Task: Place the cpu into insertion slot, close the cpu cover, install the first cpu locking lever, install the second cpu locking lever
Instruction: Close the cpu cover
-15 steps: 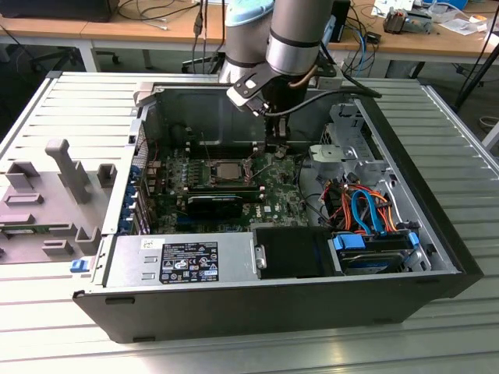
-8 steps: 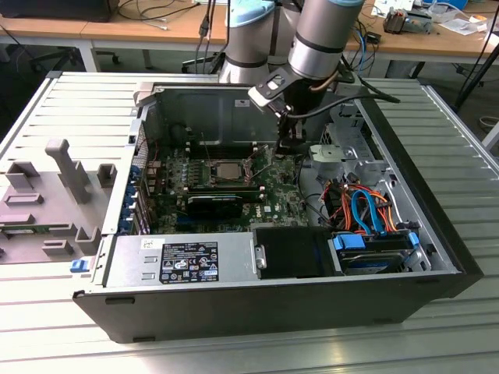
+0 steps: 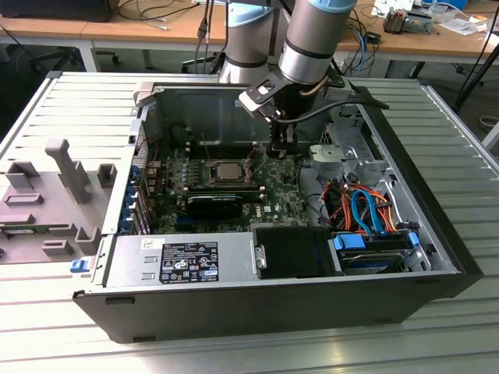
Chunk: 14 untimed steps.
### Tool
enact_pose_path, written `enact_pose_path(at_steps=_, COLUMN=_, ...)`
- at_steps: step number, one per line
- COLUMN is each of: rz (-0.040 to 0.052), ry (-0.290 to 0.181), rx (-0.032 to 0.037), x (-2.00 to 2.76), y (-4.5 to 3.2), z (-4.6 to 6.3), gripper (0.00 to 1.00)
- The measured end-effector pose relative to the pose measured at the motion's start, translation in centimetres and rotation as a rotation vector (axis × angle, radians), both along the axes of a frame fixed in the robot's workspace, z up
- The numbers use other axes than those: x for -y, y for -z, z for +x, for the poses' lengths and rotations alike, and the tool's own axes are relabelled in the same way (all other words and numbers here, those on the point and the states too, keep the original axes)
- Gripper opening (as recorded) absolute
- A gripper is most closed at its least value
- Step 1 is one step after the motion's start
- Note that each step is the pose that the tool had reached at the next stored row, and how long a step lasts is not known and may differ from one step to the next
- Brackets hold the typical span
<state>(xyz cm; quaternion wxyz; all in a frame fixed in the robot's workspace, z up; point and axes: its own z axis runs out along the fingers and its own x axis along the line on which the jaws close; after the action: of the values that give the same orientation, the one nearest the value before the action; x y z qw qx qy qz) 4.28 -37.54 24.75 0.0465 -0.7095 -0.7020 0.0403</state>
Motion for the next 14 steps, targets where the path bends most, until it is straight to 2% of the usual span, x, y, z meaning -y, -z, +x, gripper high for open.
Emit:
enact_pose_path(at_steps=4, rz=-0.0001, ry=0.0, rx=0.002, x=0.08, y=0.0, z=-0.6, gripper=0.11)
enact_pose_path(at_steps=5, rz=0.0002, ry=0.0, rx=0.0024, x=0.14, y=0.0, z=-1.2, gripper=0.11)
enact_pose_path(at_steps=6, rz=0.0074, ry=-0.003, rx=0.0024, x=0.14, y=0.04, z=-1.6, gripper=0.11)
enact_pose_path(at_steps=7, rz=0.0109, ry=-0.006, rx=0.0025, x=0.16, y=0.05, z=-1.9, gripper=0.11)
enact_pose_path(at_steps=9, rz=0.0131, ry=-0.014, rx=0.0024, x=0.27, y=0.07, z=-2.5, gripper=0.11)
enact_pose_path(at_steps=14, rz=0.0135, ry=-0.014, rx=0.0024, x=0.28, y=0.07, z=-2.7, gripper=0.11)
